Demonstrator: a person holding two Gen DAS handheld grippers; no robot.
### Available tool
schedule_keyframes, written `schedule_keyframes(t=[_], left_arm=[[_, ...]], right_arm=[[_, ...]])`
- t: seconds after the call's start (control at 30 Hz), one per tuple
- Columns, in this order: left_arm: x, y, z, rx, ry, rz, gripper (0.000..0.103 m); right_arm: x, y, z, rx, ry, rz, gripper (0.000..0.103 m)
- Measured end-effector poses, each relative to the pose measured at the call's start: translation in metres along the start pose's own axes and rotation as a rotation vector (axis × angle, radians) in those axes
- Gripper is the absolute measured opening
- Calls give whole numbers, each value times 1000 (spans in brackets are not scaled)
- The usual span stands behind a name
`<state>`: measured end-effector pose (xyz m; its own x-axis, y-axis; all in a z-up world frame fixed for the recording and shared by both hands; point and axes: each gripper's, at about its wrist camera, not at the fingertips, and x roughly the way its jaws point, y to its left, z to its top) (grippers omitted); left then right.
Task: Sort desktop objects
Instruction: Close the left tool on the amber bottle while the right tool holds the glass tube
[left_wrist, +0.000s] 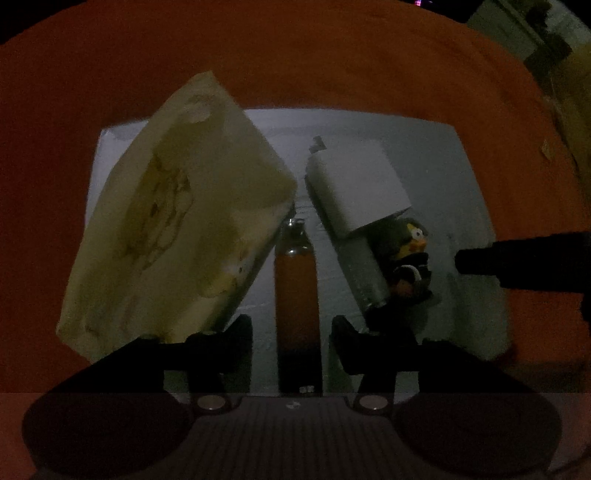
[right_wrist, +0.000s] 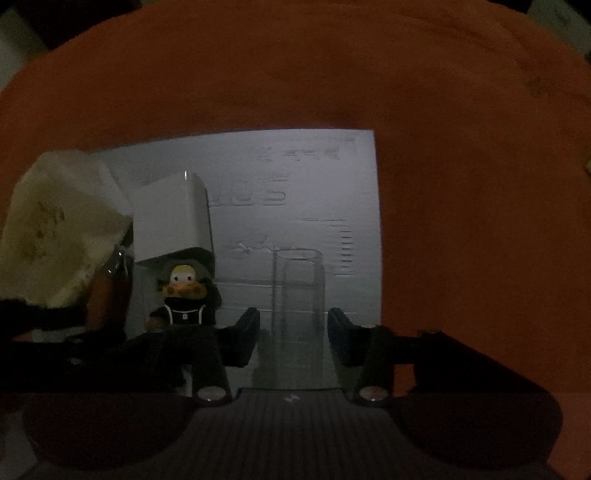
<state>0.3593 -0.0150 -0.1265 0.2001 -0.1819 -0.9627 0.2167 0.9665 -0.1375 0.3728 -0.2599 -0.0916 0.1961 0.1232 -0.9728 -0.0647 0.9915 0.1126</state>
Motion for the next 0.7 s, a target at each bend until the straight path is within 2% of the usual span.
schedule_keyframes(t=[0.03, 0.07, 0.2, 0.3, 0.43, 0.57, 0.7], left_arm=[[-1, -2, -1, 20, -10, -7, 23], [-1, -3, -2, 29, -16, -6, 23], [-5, 3, -5, 5, -33, -13, 22], [-16, 10, -5, -14, -67, -28, 22], [-30, 16, 0, -29, -86, -70, 21], [-43, 22, 1, -48, -106, -102, 21], [-40, 19, 2, -41, -100, -91, 21]], right_arm=[[2, 4, -2, -29, -3, -20, 37], [4, 9, -4, -59, -4, -34, 32], [1, 16, -13, -87, -31, -46, 32], [-10, 11, -14, -46, -37, 5, 32], [-37, 0, -6, 77, -60, 114, 32], [-67, 1, 0, 96, -115, 149, 32], [-78, 5, -4, 83, -131, 166, 32]])
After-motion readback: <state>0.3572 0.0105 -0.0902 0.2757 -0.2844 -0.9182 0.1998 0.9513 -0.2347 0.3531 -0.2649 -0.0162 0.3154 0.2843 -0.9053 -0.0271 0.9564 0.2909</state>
